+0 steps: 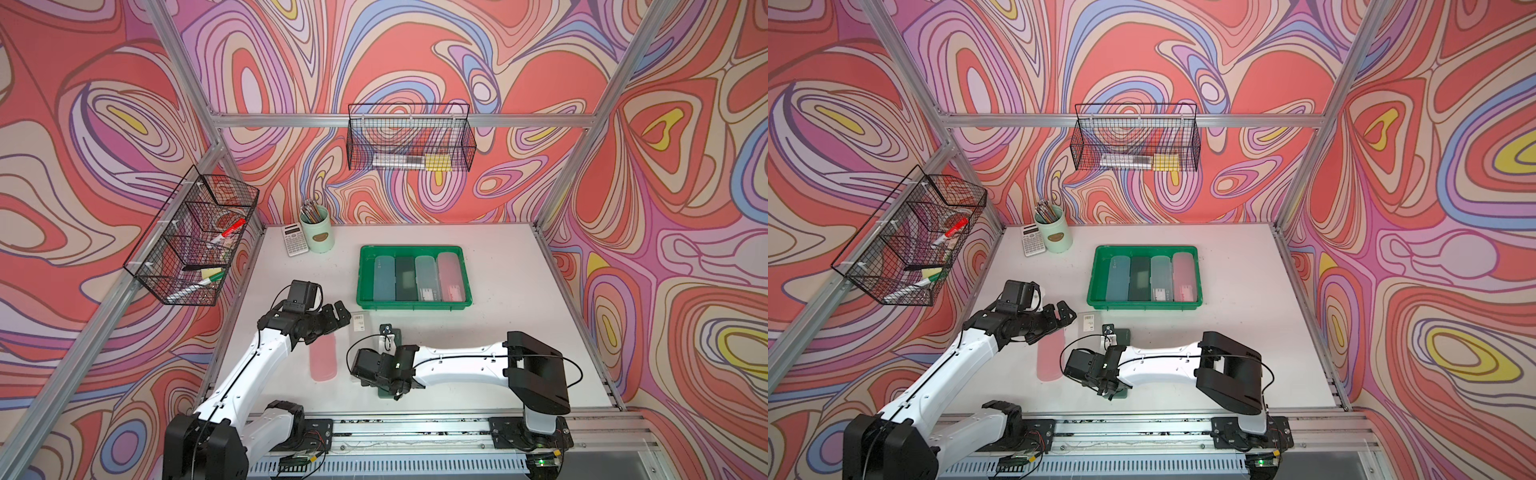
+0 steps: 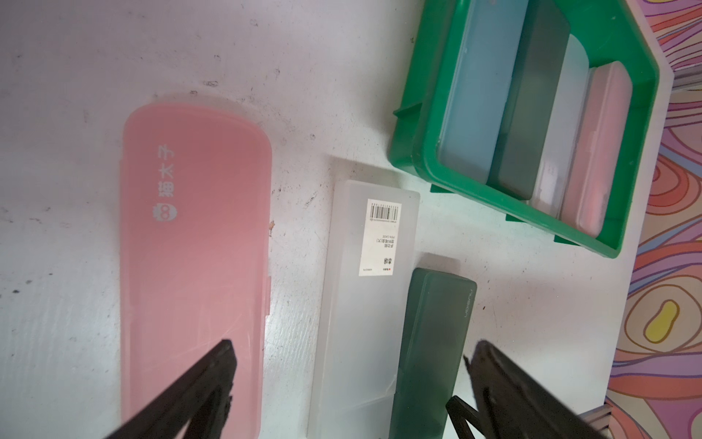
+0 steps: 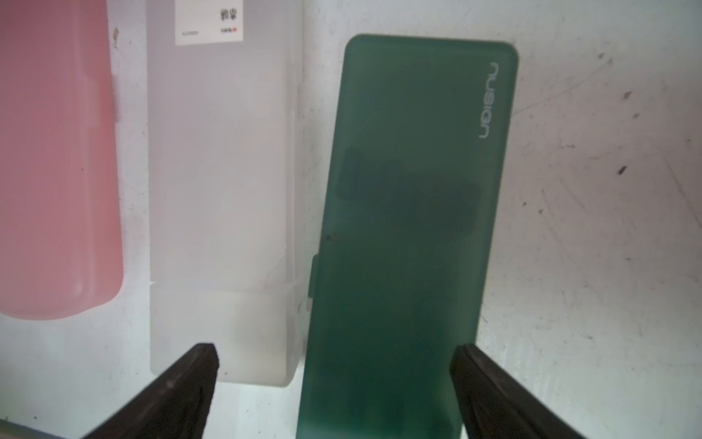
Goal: Put the pencil case into the storage box
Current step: Pick up the pencil case from the center of the board.
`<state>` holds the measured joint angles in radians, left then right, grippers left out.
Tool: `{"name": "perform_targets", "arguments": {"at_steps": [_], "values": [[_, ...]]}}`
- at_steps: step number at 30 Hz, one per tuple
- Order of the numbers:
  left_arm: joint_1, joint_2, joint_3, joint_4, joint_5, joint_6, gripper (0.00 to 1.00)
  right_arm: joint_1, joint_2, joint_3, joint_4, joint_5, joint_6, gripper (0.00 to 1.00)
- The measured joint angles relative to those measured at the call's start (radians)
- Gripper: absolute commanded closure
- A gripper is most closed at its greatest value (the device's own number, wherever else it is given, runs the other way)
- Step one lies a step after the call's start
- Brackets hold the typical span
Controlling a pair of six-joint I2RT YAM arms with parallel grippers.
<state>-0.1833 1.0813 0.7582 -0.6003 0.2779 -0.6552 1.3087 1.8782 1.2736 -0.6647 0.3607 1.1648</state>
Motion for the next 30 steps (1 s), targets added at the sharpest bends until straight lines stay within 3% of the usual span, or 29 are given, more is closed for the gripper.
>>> {"name": "perform_targets", "arguments": {"at_steps": [16,30], "values": [[0.0,-0.018,0.0,0.0,0.035,-0.008,0.01,0.0,-0.214,-0.357,0.022,-0.011,0.108,0.02],[0.0,-0.029,0.0,0.0,0.041,-0.008,0.01,0.0,-0.239,-0.347,-0.005,0.001,-0.063,0.04]]}}
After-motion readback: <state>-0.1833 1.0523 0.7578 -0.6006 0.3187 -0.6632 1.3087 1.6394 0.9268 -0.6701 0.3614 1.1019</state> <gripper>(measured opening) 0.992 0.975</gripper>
